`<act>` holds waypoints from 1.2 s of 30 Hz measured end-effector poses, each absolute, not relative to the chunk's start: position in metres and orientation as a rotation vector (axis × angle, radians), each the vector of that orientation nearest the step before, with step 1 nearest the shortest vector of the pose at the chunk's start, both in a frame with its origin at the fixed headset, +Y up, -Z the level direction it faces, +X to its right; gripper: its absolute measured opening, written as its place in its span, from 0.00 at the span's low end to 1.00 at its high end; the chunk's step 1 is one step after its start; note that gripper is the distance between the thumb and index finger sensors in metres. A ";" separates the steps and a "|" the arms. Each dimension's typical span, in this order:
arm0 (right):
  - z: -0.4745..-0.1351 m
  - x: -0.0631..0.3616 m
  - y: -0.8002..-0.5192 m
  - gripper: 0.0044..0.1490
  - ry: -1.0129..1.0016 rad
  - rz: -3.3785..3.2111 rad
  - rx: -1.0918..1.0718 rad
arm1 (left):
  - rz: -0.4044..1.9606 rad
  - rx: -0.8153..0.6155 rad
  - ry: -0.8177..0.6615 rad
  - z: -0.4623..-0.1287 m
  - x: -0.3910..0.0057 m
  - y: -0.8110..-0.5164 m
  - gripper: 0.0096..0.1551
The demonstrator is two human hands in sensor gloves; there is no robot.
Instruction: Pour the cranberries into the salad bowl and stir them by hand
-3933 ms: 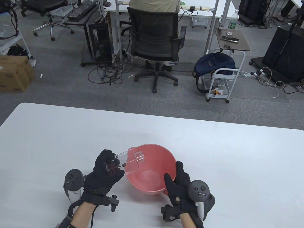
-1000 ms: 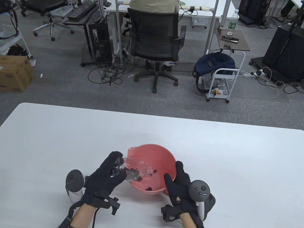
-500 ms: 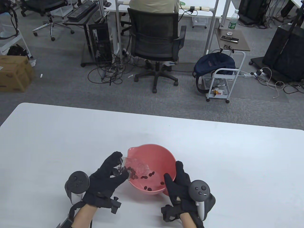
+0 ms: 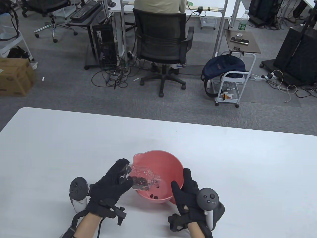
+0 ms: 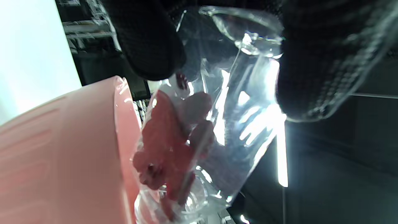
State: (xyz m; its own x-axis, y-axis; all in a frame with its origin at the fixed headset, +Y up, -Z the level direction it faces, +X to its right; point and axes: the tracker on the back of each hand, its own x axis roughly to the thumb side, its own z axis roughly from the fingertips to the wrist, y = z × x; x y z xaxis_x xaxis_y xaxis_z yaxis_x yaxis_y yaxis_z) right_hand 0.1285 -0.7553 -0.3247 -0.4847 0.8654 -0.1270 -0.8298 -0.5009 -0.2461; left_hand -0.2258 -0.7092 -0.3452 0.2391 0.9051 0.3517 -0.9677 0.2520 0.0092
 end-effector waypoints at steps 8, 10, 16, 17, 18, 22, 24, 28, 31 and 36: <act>-0.325 0.129 -0.755 0.50 -0.182 2.082 -0.283 | 1.127 0.257 -0.325 -0.348 -0.231 -0.708 0.48; -0.325 0.128 -0.755 0.50 -0.185 2.083 -0.287 | 1.385 0.179 -0.339 -0.350 -0.229 -0.715 0.48; -0.324 0.128 -0.755 0.50 -0.184 2.084 -0.285 | 1.313 0.200 -0.304 -0.352 -0.233 -0.717 0.47; -0.325 0.128 -0.755 0.50 -0.183 2.085 -0.285 | 1.384 0.161 -0.314 -0.354 -0.233 -0.720 0.47; -0.325 0.128 -0.755 0.50 -0.182 2.084 -0.284 | 1.429 0.130 -0.331 -0.356 -0.233 -0.722 0.47; -0.325 0.128 -0.755 0.50 -0.181 2.084 -0.283 | 1.246 0.241 -0.295 -0.351 -0.232 -0.718 0.48; -0.325 0.129 -0.756 0.50 -0.180 2.082 -0.281 | 1.308 0.185 -0.367 -0.355 -0.233 -0.720 0.47; -0.325 0.129 -0.756 0.50 -0.180 2.084 -0.281 | 1.279 0.237 -0.291 -0.351 -0.232 -0.717 0.47; -0.325 0.128 -0.756 0.50 -0.181 2.084 -0.283 | 1.389 0.184 -0.343 -0.352 -0.231 -0.718 0.47; -0.325 0.128 -0.756 0.50 -0.181 2.083 -0.283 | 1.321 0.210 -0.345 -0.351 -0.233 -0.716 0.47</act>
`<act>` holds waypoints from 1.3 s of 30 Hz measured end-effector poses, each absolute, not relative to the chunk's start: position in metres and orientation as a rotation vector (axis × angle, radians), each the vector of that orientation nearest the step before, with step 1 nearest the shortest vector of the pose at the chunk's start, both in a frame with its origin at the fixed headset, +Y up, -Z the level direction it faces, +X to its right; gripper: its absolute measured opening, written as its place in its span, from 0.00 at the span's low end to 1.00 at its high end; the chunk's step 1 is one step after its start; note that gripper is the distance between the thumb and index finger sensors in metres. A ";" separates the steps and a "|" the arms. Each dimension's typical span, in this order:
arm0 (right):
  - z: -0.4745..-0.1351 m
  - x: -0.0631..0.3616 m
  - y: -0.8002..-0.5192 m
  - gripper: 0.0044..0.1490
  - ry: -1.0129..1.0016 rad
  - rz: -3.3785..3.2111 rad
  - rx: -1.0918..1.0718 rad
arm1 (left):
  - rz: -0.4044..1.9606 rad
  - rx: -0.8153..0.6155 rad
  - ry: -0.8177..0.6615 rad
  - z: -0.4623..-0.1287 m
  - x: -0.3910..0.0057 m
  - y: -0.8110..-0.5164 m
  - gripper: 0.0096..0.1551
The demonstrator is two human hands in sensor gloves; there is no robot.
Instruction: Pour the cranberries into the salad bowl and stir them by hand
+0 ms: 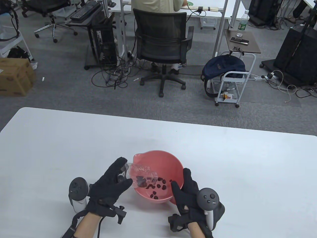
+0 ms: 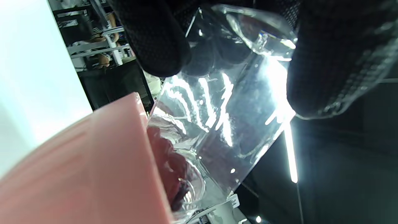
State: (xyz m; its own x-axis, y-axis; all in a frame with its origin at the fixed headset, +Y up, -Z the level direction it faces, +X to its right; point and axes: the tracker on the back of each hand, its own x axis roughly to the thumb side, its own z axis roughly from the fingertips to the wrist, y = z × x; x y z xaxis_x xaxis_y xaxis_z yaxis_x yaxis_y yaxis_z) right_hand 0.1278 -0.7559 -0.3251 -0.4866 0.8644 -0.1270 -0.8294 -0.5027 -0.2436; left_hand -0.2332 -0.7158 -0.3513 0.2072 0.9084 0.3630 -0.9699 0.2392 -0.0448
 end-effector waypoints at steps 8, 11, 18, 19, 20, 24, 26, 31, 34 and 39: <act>-0.325 0.128 -0.756 0.50 -0.180 2.083 -0.284 | 1.411 0.163 -0.392 -0.353 -0.234 -0.716 0.47; -0.325 0.128 -0.756 0.50 -0.181 2.081 -0.284 | 1.374 0.231 -0.301 -0.347 -0.232 -0.712 0.46; -0.325 0.129 -0.756 0.50 -0.178 2.081 -0.281 | 1.384 0.182 -0.375 -0.350 -0.227 -0.714 0.46; -0.325 0.129 -0.756 0.50 -0.178 2.081 -0.281 | 1.327 0.191 -0.388 -0.350 -0.228 -0.714 0.46; -0.325 0.129 -0.756 0.50 -0.179 2.083 -0.282 | 1.323 0.193 -0.385 -0.350 -0.228 -0.715 0.46; -0.325 0.129 -0.756 0.50 -0.178 2.081 -0.281 | 1.401 0.146 -0.409 -0.353 -0.228 -0.718 0.46; -0.325 0.129 -0.756 0.50 -0.178 2.082 -0.281 | 1.549 0.092 -0.418 -0.351 -0.225 -0.717 0.45; -0.325 0.129 -0.756 0.50 -0.178 2.083 -0.282 | 1.427 0.135 -0.400 -0.350 -0.226 -0.717 0.45; -0.325 0.129 -0.756 0.50 -0.179 2.081 -0.282 | 1.315 0.220 -0.341 -0.347 -0.228 -0.712 0.44; -0.325 0.129 -0.756 0.50 -0.180 2.081 -0.284 | 1.526 0.084 -0.401 -0.353 -0.227 -0.718 0.44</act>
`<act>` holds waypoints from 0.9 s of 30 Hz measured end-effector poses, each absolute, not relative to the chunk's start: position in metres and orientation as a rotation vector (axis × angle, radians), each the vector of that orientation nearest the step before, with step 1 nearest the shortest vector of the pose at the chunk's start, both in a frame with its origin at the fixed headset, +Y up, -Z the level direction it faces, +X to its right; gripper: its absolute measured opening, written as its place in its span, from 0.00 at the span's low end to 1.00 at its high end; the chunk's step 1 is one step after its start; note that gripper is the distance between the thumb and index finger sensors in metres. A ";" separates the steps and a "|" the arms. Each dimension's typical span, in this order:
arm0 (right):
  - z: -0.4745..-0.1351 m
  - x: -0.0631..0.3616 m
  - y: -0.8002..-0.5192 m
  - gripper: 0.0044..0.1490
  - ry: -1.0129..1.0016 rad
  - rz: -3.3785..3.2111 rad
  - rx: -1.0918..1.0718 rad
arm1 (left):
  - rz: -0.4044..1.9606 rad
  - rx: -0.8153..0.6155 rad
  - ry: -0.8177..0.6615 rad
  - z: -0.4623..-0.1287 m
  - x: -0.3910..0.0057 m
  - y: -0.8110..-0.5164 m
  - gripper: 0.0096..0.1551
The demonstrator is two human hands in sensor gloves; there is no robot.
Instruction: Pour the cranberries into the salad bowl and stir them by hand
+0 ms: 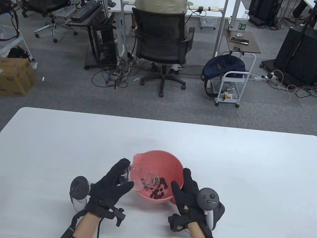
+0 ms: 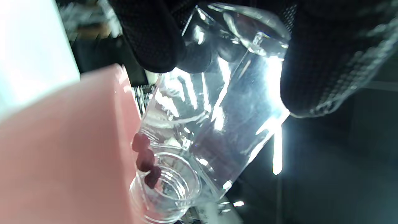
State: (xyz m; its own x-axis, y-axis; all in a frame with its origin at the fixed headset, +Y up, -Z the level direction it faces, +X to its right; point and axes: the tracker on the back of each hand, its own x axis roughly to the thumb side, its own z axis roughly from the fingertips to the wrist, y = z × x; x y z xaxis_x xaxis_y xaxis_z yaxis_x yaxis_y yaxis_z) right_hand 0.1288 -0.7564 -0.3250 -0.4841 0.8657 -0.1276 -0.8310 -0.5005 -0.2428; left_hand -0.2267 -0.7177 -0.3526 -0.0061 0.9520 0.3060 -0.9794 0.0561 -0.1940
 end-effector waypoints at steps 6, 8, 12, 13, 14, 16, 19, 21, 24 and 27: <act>-0.325 0.129 -0.756 0.50 -0.179 2.081 -0.284 | 1.397 0.112 -0.439 -0.354 -0.229 -0.716 0.44; -0.325 0.129 -0.756 0.50 -0.179 2.081 -0.283 | 1.628 0.032 -0.441 -0.354 -0.225 -0.718 0.44; -0.325 0.129 -0.756 0.50 -0.179 2.082 -0.283 | 1.206 0.195 -0.420 -0.351 -0.230 -0.711 0.44; -0.325 0.129 -0.756 0.50 -0.179 2.082 -0.284 | 1.367 0.144 -0.432 -0.353 -0.228 -0.715 0.43; -0.325 0.129 -0.756 0.50 -0.179 2.082 -0.284 | 1.513 0.090 -0.437 -0.353 -0.226 -0.716 0.43; -0.325 0.129 -0.756 0.50 -0.179 2.082 -0.283 | 1.433 0.152 -0.377 -0.349 -0.226 -0.712 0.43; -0.325 0.129 -0.756 0.50 -0.178 2.083 -0.283 | 1.229 0.200 -0.427 -0.349 -0.227 -0.709 0.43; -0.325 0.129 -0.756 0.50 -0.179 2.082 -0.284 | 1.388 0.146 -0.425 -0.350 -0.224 -0.712 0.43; -0.325 0.129 -0.757 0.50 -0.178 2.080 -0.281 | 1.386 0.130 -0.443 -0.352 -0.226 -0.714 0.43; -0.325 0.129 -0.756 0.50 -0.178 2.084 -0.282 | 1.634 0.019 -0.438 -0.353 -0.225 -0.718 0.43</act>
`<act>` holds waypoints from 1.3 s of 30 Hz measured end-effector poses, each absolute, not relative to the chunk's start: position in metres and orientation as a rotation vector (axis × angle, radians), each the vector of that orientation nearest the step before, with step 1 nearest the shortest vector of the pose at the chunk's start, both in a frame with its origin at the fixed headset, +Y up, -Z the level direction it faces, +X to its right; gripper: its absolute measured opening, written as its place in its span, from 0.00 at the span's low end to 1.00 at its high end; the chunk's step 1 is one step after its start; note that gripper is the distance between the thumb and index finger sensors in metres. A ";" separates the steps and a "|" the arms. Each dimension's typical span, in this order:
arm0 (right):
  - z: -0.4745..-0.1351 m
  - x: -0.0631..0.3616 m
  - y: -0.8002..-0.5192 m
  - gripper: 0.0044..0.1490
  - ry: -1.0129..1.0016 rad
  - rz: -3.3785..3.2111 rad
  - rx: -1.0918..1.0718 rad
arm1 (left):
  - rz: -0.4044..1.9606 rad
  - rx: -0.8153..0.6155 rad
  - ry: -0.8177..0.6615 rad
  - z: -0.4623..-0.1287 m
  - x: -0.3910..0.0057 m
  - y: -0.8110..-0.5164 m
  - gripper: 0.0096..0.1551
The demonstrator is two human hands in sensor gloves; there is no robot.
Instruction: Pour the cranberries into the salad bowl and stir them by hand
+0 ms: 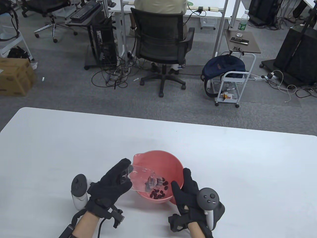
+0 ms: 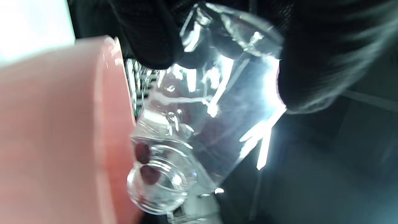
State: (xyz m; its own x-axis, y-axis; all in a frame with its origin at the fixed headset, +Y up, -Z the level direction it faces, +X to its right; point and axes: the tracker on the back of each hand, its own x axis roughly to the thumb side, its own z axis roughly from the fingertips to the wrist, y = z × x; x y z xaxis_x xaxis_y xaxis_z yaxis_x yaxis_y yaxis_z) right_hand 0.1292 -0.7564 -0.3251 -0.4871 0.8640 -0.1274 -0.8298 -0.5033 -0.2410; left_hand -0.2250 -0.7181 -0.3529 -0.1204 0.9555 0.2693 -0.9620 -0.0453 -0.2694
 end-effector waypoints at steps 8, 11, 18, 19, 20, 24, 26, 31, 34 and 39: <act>-0.325 0.129 -0.757 0.50 -0.177 2.080 -0.282 | 1.196 0.249 -0.355 -0.345 -0.229 -0.704 0.44; -0.325 0.129 -0.756 0.50 -0.178 2.083 -0.283 | 1.473 0.123 -0.444 -0.348 -0.226 -0.708 0.45; -0.325 0.129 -0.757 0.50 -0.179 2.082 -0.284 | 1.384 0.176 -0.419 -0.345 -0.224 -0.705 0.44; -0.325 0.129 -0.757 0.50 -0.179 2.081 -0.283 | 1.374 0.181 -0.407 -0.345 -0.224 -0.705 0.44; -0.325 0.130 -0.757 0.50 -0.177 2.080 -0.282 | 1.307 0.204 -0.402 -0.345 -0.225 -0.704 0.44; -0.325 0.129 -0.756 0.50 -0.179 2.083 -0.283 | 1.269 0.217 -0.403 -0.346 -0.227 -0.705 0.45; -0.325 0.129 -0.756 0.50 -0.176 2.081 -0.281 | 1.564 0.069 -0.478 -0.350 -0.223 -0.710 0.47; -0.325 0.129 -0.756 0.50 -0.178 2.083 -0.281 | 1.199 0.218 -0.434 -0.346 -0.226 -0.703 0.49; -0.325 0.129 -0.756 0.50 -0.179 2.085 -0.280 | 1.480 0.141 -0.388 -0.344 -0.222 -0.705 0.48; -0.325 0.129 -0.756 0.50 -0.179 2.086 -0.282 | 1.381 0.176 -0.439 -0.345 -0.223 -0.704 0.48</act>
